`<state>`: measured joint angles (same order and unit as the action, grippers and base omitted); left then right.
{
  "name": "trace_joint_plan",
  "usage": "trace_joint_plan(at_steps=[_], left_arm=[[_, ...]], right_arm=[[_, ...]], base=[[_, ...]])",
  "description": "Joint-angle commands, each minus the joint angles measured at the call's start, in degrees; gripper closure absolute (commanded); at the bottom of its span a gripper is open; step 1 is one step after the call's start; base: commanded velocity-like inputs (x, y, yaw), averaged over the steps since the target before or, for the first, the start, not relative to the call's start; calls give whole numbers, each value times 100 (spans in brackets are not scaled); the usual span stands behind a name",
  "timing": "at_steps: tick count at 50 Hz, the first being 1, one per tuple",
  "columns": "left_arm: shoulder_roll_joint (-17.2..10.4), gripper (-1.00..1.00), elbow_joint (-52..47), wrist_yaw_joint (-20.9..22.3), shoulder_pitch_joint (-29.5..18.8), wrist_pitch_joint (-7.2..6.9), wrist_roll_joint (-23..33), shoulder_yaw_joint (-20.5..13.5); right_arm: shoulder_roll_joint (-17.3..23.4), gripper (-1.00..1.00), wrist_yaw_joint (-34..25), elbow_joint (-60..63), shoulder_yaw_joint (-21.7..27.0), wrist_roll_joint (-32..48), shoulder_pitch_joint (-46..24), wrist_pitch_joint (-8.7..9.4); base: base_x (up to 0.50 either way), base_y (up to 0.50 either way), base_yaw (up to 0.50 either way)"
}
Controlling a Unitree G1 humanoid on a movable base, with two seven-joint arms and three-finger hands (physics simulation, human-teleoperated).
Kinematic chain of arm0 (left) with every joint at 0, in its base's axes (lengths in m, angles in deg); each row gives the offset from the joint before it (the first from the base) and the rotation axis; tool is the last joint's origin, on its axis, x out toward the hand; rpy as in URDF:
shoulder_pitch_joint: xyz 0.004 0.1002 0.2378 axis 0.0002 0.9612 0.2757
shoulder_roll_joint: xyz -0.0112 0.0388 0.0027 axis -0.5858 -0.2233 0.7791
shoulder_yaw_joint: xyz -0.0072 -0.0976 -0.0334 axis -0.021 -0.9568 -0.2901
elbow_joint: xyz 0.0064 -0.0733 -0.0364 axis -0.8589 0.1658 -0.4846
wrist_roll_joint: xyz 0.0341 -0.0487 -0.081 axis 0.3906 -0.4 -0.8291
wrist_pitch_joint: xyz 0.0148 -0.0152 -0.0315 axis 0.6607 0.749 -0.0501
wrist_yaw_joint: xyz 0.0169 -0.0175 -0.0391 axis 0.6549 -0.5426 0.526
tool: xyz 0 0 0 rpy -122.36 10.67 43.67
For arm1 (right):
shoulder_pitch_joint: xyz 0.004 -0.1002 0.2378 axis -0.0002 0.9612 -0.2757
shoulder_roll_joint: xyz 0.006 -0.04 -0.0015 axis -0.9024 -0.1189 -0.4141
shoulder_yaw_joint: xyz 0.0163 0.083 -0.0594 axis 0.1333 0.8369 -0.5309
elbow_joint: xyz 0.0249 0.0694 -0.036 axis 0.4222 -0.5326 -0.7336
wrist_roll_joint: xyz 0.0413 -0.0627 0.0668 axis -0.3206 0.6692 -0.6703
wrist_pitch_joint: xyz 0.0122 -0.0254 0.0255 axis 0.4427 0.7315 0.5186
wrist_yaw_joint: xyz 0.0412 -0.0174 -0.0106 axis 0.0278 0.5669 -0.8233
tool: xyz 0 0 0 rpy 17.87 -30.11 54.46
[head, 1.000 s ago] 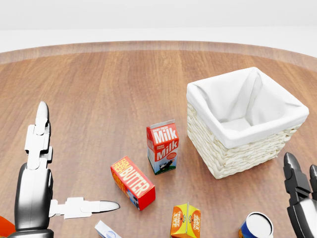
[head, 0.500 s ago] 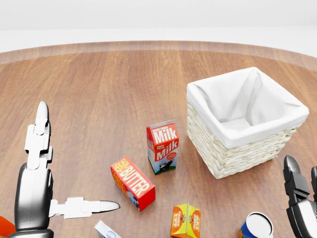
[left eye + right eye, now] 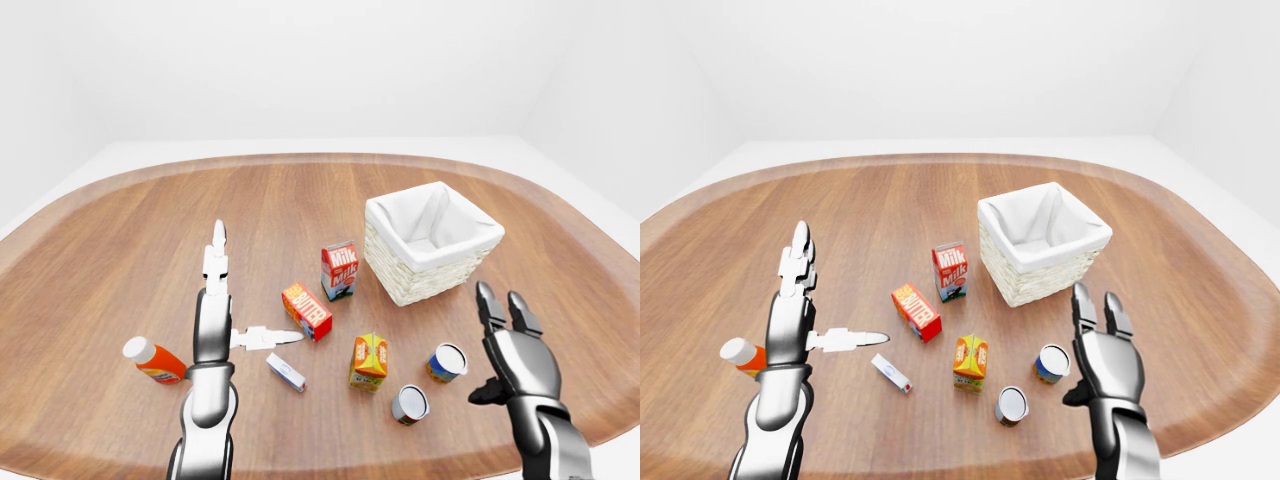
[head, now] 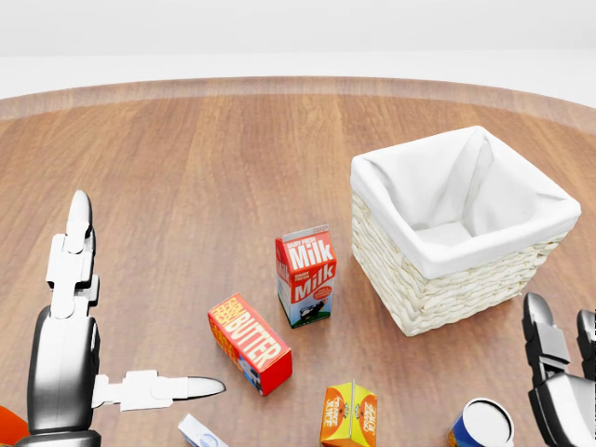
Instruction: Pick up the alphabet soup and the tomato sauce, and put them in the basket.
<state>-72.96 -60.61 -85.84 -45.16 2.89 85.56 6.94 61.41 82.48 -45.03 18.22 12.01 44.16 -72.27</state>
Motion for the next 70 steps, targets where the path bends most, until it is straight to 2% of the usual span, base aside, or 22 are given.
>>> trace_joint_plan(at_steps=[1, 23, 28, 70], left_arm=[[5, -100, -8, -3, 6, 0, 12, 0], [3, -100, 14, 4, -21, 0, -5, -16], [3, -100, 49, -9, -21, 0, -4, -18], [2, -100, 31, 3, -7, 0, 2, -13]], right_arm=[[128, -100, 250, -241, -119, 201, -66, 0], [358, -100, 708, -690, -404, 528, -141, 0], [429, -100, 981, -977, -516, 693, -198, 0], [710, -100, 1599, -1797, -940, 918, -410, 0]], base=[[0, 0, 0], [0, 0, 0], [0, 0, 0], [0, 0, 0]])
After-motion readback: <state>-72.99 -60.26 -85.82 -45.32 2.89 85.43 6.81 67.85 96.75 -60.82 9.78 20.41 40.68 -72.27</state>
